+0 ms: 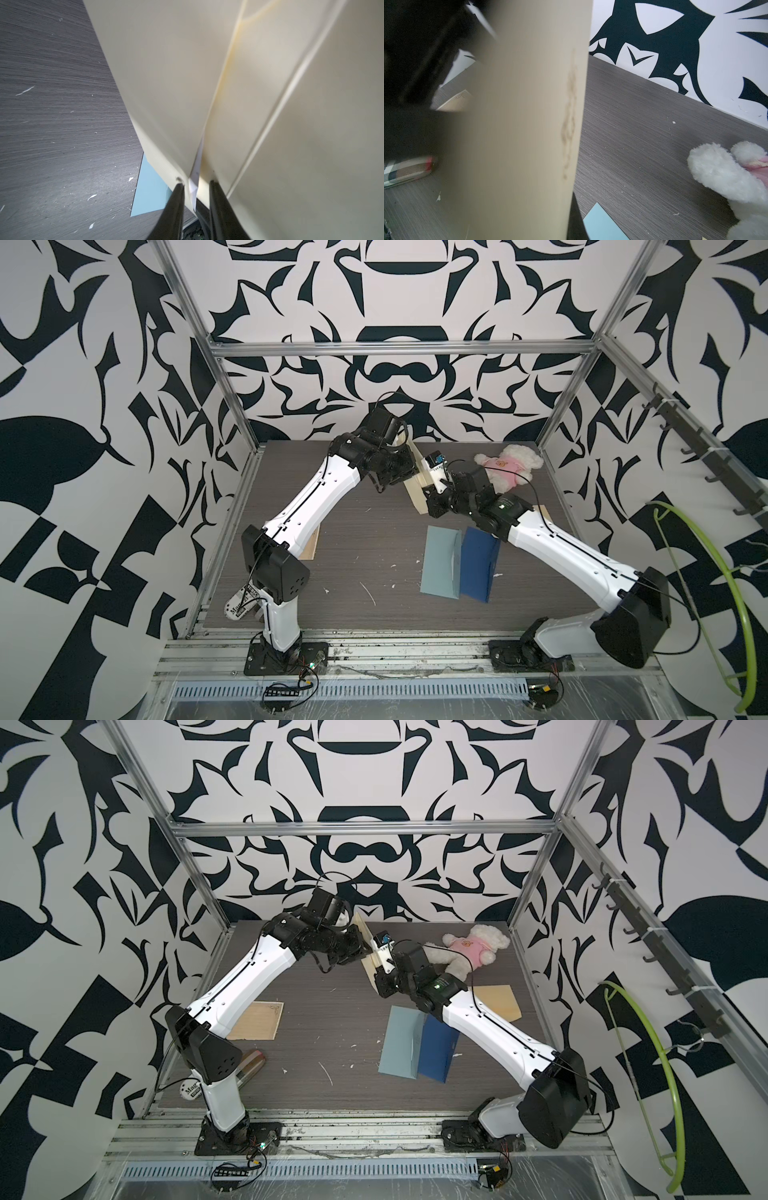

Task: Take the letter paper out of the envelope
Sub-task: Take out the letter paper from the envelope.

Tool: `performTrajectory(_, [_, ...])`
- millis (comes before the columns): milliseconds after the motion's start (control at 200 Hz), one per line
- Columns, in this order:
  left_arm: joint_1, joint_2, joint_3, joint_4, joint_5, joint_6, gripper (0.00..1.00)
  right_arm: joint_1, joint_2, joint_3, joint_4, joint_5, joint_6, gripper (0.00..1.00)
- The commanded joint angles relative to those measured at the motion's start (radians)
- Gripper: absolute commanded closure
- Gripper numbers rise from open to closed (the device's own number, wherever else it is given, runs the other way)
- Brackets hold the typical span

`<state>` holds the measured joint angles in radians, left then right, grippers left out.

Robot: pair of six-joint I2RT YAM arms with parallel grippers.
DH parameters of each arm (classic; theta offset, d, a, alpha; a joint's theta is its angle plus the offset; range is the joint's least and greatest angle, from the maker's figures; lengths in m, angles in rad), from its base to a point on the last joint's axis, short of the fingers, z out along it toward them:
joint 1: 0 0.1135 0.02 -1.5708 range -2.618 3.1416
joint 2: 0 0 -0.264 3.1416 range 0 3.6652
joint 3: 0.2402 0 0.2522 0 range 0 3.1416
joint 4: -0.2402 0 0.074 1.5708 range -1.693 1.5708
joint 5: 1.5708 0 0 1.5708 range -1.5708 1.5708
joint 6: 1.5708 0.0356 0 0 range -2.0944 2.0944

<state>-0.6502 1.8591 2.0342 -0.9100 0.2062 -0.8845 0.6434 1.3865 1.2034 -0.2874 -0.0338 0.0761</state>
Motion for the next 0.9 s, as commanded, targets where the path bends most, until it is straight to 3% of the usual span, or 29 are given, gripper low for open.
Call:
performTrajectory(0, [-0.005, 0.011, -0.019, 0.003, 0.015, 0.017, 0.77, 0.007, -0.026, 0.039, 0.038, -0.028, 0.005, 1.0])
performTrajectory(175, [-0.005, 0.017, -0.021, 0.005, 0.019, 0.018, 0.82, 0.007, -0.026, 0.035, 0.046, -0.022, 0.012, 1.0])
performTrajectory(540, [-0.005, 0.025, -0.026, -0.007, 0.019, 0.023, 0.81, 0.007, -0.025, 0.036, 0.048, -0.024, 0.015, 1.0])
performTrajectory(895, [-0.005, 0.023, -0.024, 0.002, 0.017, 0.023, 0.96, 0.007, -0.027, 0.03, 0.054, -0.023, 0.02, 1.0])
